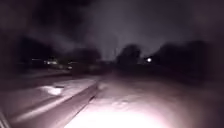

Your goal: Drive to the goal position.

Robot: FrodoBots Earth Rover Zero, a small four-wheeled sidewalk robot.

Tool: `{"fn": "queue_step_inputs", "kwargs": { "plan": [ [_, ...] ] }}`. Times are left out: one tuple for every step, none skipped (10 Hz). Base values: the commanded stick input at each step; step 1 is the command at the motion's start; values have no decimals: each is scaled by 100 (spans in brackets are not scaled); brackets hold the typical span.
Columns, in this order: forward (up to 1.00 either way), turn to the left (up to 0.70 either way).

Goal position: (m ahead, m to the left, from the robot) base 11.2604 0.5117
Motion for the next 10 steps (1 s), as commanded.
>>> {"fn": "queue_step_inputs", "kwargs": {
  "plan": [
    [70, 0],
    [70, 0],
    [70, 0],
    [70, 0],
    [70, 0],
    [70, 0],
    [70, 0],
    [70, 0],
    [70, 0],
    [70, 0]
  ]
}}
